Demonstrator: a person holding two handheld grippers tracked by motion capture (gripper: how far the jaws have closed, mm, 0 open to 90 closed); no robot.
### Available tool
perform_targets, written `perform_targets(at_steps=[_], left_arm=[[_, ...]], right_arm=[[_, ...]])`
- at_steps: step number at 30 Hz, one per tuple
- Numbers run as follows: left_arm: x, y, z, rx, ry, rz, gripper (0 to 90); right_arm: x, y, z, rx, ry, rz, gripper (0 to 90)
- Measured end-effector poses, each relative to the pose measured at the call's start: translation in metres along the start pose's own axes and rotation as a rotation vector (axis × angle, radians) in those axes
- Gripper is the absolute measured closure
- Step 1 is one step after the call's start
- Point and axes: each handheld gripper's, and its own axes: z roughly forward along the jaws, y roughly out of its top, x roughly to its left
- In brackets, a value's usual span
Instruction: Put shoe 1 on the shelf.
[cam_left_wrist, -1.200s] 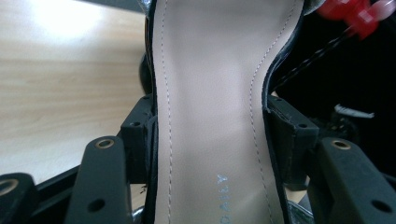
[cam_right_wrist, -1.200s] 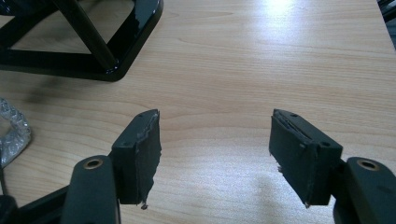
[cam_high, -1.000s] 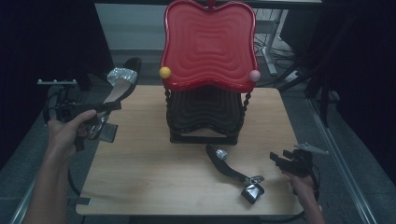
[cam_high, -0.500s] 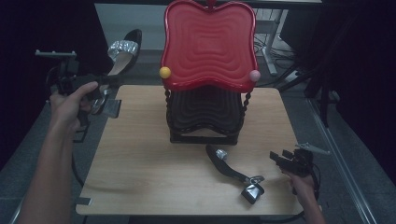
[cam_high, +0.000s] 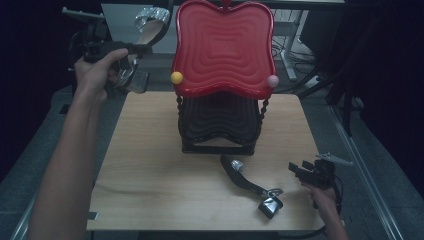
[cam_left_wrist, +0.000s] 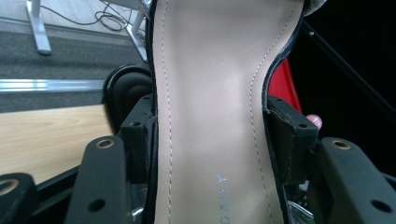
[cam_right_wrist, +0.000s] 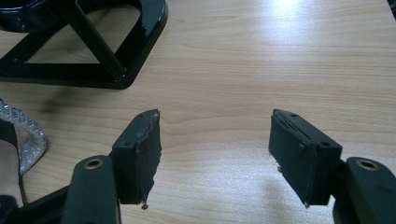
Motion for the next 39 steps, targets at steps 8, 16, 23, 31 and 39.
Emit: perform_targets(at_steps=[8,16,23,31,39], left_arm=[[-0.037,0.011,0.027,0.010,0.026,0.017,42.6],[-0.056,0.014,0.062,0.037,0.047,0.022,42.6],[-0.068,0.019,0.089,0.044,0.033,0.030,42.5],[-0.078,0.019,0.113,0.033,0.105,0.047,42.5],[-0.075,0.013,0.131,0.080,0.276,0.090,41.6]], right_arm=[[0.001,0.000,-0.001,-0.004,0.009,-0.002,34.9],[0.001,0.000,-0.001,-0.004,0.011,-0.005,34.9],[0.001,0.000,-0.001,-0.002,0.010,-0.003,34.9],[0.001,0.000,0.000,-0.003,0.011,-0.002,34.9],[0.000,-0.001,0.000,-0.001,0.013,-0.002,34.9]])
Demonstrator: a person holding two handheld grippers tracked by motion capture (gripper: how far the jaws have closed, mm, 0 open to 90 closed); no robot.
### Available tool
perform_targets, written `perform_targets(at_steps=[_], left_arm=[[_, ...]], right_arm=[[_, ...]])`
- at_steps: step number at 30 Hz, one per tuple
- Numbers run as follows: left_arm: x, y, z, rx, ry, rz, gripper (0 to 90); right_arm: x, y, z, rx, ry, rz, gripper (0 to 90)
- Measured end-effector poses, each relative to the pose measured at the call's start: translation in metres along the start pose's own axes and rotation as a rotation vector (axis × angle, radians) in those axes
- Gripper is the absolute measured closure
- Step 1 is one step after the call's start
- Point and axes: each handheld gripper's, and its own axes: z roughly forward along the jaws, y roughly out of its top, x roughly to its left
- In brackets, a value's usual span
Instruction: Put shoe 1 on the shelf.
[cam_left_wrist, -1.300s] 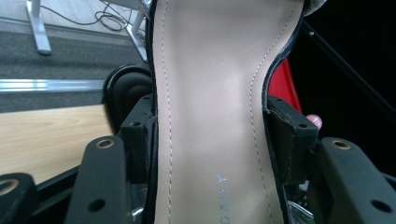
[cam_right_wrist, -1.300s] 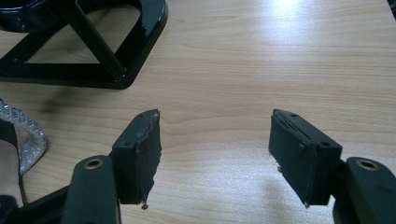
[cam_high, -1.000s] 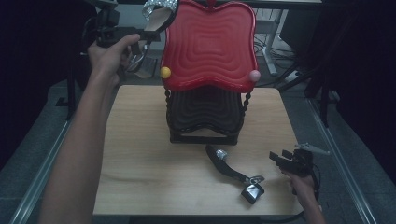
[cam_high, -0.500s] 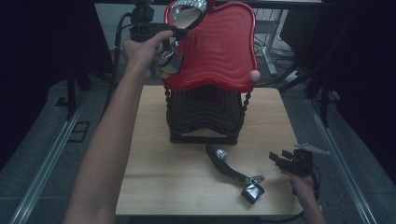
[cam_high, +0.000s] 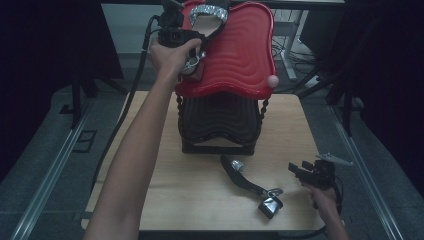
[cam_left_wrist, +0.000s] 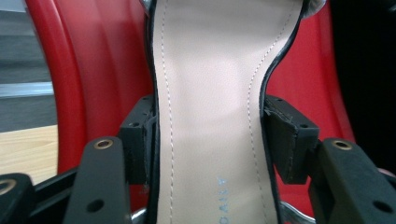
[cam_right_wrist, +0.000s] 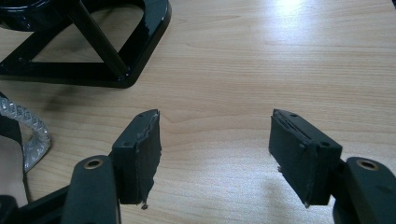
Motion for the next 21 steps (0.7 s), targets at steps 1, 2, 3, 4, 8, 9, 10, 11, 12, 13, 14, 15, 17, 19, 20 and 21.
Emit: perform_targets(at_steps=[1,2,3,4,8,9,10,11,12,13,14,15,17,19,20,21], left_arm=[[0.000,-0.001,0.000,-0.015,-0.012,-0.021,42.6],[0.002,-0.001,0.001,0.001,-0.023,-0.030,43.6],[0.003,-0.001,0.002,0.012,-0.032,-0.039,41.0],[0.003,-0.001,0.002,0.012,-0.032,-0.039,39.1],[0.005,-0.005,0.002,-0.002,-0.054,-0.050,36.4],[0.005,-0.005,0.001,0.002,-0.063,-0.047,34.3],[0.005,-0.005,0.001,0.002,-0.063,-0.047,31.0],[0.006,-0.005,0.002,0.010,-0.082,-0.046,28.0],[0.006,-0.004,0.003,0.013,-0.090,-0.048,24.8],[0.005,-0.003,0.003,0.008,-0.082,-0.041,21.1],[0.004,-0.002,0.003,0.002,-0.072,-0.030,18.3],[0.004,-0.001,0.002,0.005,-0.063,-0.024,16.9],[0.002,0.002,0.001,0.002,-0.063,-0.012,14.8],[0.002,0.003,0.000,-0.007,-0.057,-0.005,14.6],[0.004,0.005,-0.003,-0.014,-0.059,0.001,14.4],[0.005,0.006,-0.005,-0.025,-0.061,0.003,14.2]], right_arm=[[0.000,0.000,0.000,0.000,0.000,-0.001,34.9],[0.000,0.000,0.000,0.000,0.000,-0.003,34.9],[0.000,0.000,0.000,0.001,0.000,-0.003,34.8],[0.000,0.000,0.001,0.002,-0.001,-0.005,34.8],[0.002,0.000,0.001,0.002,0.001,-0.006,34.8],[0.002,0.000,0.001,0.002,0.000,-0.007,34.8],[0.002,0.000,0.001,0.003,0.000,-0.009,34.8],[0.002,0.000,0.001,0.003,0.001,-0.008,34.8],[0.002,0.000,0.001,0.003,0.000,-0.008,34.8],[0.002,0.000,0.001,0.004,0.001,-0.009,34.8],[0.002,0.000,0.001,0.003,0.001,-0.009,34.7],[0.002,0.000,0.001,0.003,0.002,-0.009,34.8],[0.002,0.000,0.001,0.002,0.002,-0.008,34.8],[0.001,0.000,0.001,0.002,0.002,-0.006,34.8],[0.001,0.000,0.001,0.002,0.002,-0.006,34.8],[0.000,0.000,0.001,0.002,0.002,-0.006,34.8]])
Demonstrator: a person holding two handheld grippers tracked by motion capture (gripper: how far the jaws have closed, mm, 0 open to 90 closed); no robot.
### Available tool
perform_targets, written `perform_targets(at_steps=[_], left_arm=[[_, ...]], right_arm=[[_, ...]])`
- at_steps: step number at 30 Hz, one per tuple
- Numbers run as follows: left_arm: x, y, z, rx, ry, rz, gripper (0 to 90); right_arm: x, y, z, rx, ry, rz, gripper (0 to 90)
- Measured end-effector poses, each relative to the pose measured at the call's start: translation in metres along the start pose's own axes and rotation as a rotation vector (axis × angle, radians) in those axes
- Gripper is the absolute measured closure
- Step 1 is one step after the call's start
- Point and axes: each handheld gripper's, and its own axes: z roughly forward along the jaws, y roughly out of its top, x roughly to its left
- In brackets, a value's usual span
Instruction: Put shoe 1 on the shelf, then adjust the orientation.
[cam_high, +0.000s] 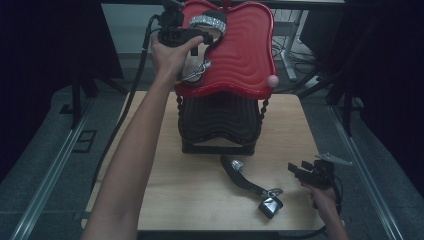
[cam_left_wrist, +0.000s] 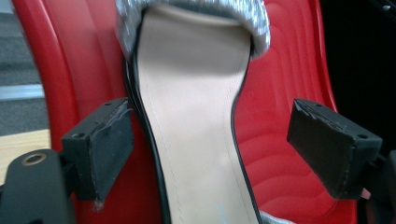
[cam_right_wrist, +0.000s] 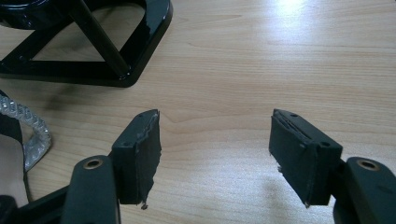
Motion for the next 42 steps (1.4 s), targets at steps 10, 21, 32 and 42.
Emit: perform_targets(at_steps=[10,21,32,42], left_arm=[[0.010,-0.008,-0.034,-0.044,-0.072,0.047,22.5],[0.040,-0.038,-0.076,-0.038,-0.125,0.072,25.7],[0.070,-0.061,-0.102,-0.027,-0.110,0.064,25.6],[0.072,-0.066,-0.108,-0.034,-0.098,0.065,25.6]], right_arm=[[0.001,0.001,0.000,-0.002,-0.002,-0.003,34.8],[0.006,0.005,-0.001,-0.011,0.006,-0.022,35.6],[0.019,0.015,-0.004,0.001,0.062,-0.097,46.2],[0.052,0.026,-0.005,0.107,0.226,-0.261,80.1]])
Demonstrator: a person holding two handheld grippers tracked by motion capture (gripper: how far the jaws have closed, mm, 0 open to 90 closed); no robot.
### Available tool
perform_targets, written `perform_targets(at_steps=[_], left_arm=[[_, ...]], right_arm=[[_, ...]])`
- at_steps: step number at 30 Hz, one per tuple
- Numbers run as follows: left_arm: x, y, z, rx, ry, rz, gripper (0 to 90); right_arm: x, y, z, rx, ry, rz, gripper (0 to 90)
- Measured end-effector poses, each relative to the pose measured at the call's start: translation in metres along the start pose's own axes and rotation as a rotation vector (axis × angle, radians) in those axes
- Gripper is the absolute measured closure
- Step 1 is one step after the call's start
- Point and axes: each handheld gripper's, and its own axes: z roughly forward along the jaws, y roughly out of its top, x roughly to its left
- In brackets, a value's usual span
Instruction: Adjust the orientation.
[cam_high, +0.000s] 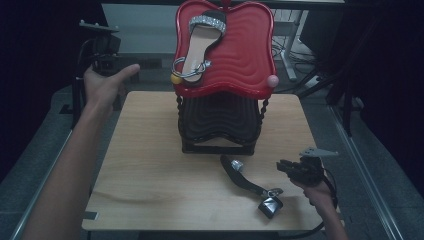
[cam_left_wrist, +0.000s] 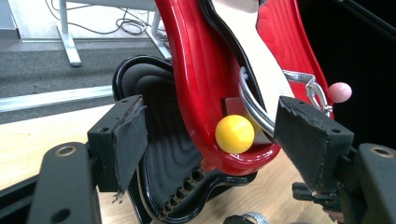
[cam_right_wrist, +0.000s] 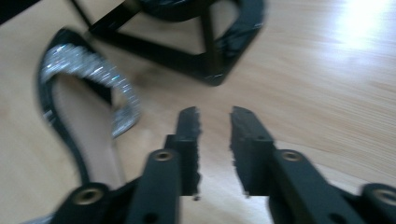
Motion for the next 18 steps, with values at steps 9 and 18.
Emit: perform_targets(at_steps=[9,18], left_arm=[[0.003,-0.007,0.000,0.012,0.024,-0.006,25.8],[0.007,-0.009,-0.001,0.012,0.031,-0.011,26.1]], right_arm=[[0.038,0.017,0.021,0.152,0.079,-0.180,90.0],[0.066,0.017,0.045,0.295,0.107,-0.310,90.0]])
